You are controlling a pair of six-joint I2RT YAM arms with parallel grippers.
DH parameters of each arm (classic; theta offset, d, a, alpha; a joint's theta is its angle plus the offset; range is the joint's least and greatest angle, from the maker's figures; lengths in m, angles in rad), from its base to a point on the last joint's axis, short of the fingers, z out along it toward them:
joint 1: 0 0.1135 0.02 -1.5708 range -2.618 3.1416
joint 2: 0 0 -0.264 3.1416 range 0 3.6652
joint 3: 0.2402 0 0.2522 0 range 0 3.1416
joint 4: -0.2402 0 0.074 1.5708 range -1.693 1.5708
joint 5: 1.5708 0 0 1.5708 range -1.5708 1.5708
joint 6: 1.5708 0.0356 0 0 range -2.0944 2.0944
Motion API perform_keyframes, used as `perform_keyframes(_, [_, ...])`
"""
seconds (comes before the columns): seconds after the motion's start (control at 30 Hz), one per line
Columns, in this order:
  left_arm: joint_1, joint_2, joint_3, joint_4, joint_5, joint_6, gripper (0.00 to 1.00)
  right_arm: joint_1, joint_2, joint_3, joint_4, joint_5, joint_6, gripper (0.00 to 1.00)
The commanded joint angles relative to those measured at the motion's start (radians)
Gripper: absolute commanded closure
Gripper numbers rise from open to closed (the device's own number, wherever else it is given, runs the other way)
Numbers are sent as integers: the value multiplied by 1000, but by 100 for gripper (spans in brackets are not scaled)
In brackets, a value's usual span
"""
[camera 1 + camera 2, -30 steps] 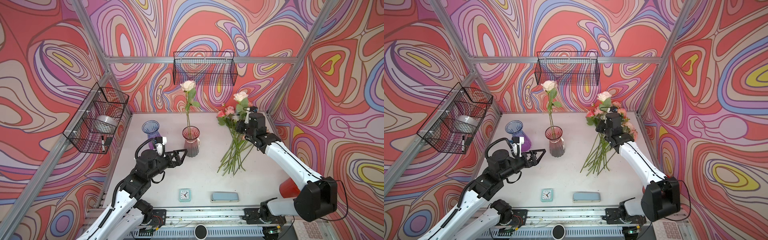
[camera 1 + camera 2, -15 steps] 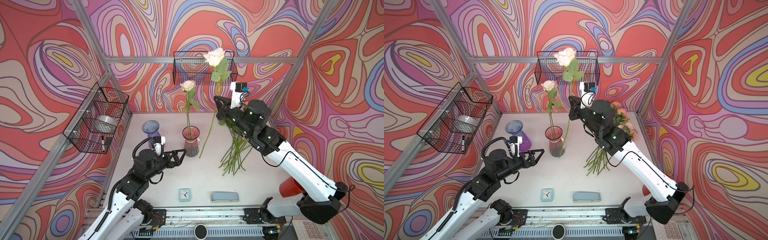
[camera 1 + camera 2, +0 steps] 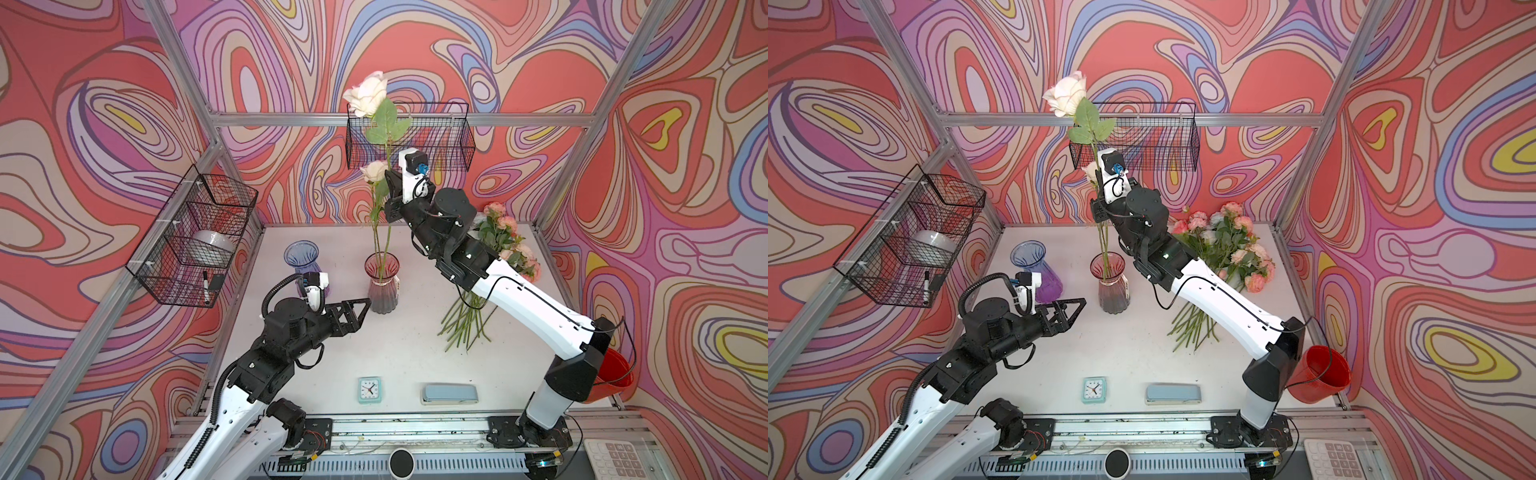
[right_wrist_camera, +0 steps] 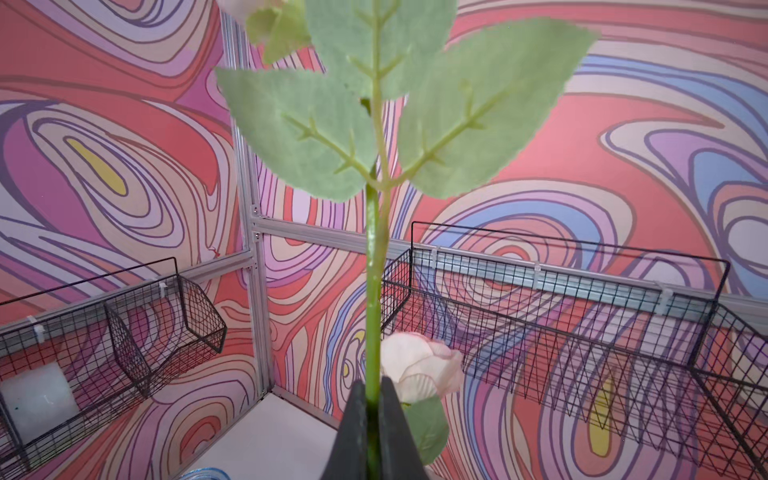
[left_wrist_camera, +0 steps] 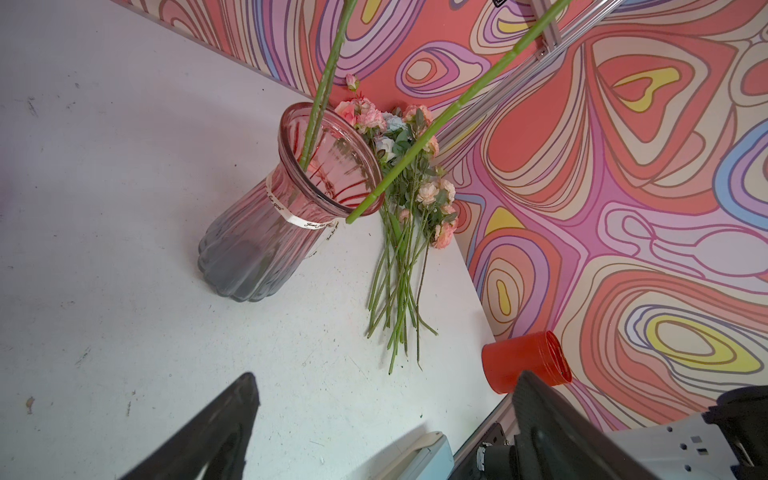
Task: Arrange the flowers into the vase
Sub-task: 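Carry the rose over the pink vase and lower its stem in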
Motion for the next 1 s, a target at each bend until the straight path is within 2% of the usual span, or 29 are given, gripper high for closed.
perform_keyframes(0.0, [-5, -5, 29, -16, -9, 13, 2, 6, 7, 58, 63, 15, -64, 100])
perform_keyframes(0.3, [-5, -4, 33, -15, -2, 13, 2, 9, 33, 27, 74, -13, -80, 100])
perform_keyframes(0.5, [-4, -7, 24, -13, -9, 15, 2, 21, 46, -86, 80, -52, -66, 100])
perform_keyframes(0.63, [-4, 6, 37, -10, 2, 22, 2, 30, 76, -103, 9, -100, -50, 100])
perform_keyframes(0.77, [-5, 26, 53, -14, 15, 32, 2, 34, 77, -134, -52, -84, -7, 100])
perform_keyframes(0.9, [-4, 47, 73, -29, 9, 41, 2, 35, 62, -163, -142, -122, 50, 92])
perform_keyframes(0.97, [-5, 55, 81, -34, 5, 47, 2, 34, 54, -171, -189, -142, 76, 84])
